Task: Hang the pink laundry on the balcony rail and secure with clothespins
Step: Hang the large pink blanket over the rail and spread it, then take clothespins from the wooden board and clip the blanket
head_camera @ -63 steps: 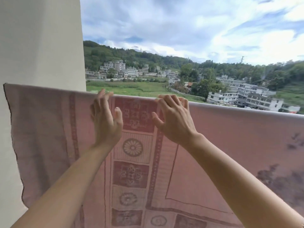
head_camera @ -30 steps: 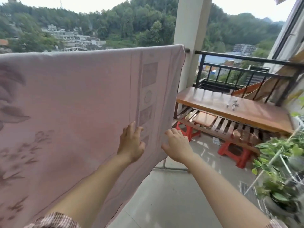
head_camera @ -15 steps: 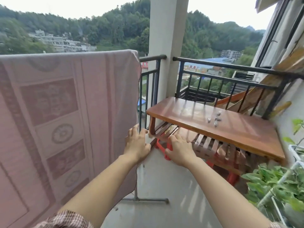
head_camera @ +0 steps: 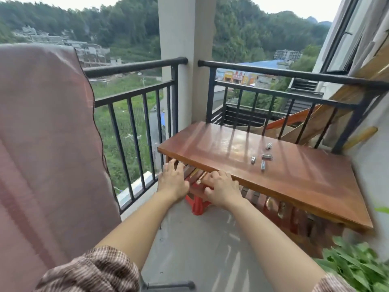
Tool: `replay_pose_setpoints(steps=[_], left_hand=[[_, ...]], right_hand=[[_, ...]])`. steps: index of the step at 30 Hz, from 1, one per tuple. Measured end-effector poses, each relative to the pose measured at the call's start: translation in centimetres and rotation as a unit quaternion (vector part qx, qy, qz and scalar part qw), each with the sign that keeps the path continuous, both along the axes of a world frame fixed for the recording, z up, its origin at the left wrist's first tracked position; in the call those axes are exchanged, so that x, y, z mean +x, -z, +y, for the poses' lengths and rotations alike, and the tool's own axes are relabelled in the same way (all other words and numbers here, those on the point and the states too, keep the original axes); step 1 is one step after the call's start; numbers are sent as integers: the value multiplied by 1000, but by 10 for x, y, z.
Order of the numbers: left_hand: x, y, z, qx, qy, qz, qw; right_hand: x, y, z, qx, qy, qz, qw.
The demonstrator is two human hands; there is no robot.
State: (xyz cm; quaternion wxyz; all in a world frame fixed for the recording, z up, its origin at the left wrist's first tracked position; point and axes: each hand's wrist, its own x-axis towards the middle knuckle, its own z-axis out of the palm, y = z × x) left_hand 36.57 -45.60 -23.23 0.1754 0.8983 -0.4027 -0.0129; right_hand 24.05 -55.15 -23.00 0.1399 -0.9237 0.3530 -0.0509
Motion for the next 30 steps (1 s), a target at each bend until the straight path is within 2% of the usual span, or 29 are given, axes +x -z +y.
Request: replay_pose_setpoints(steps=[7, 12, 22, 30], left_hand=[[58, 40, -181, 48, 50, 17, 997], [76, 52, -279, 87, 96, 21, 991], [74, 126, -423, 157, 134, 90, 974], [67, 199, -524, 236, 107, 187, 948]], right_hand=[[42, 30, -173, 25, 54, 68, 996], [49, 44, -272, 45, 100, 93, 990], [50, 114, -420, 123, 146, 149, 970], [34, 171, -541, 189, 183, 186, 947]])
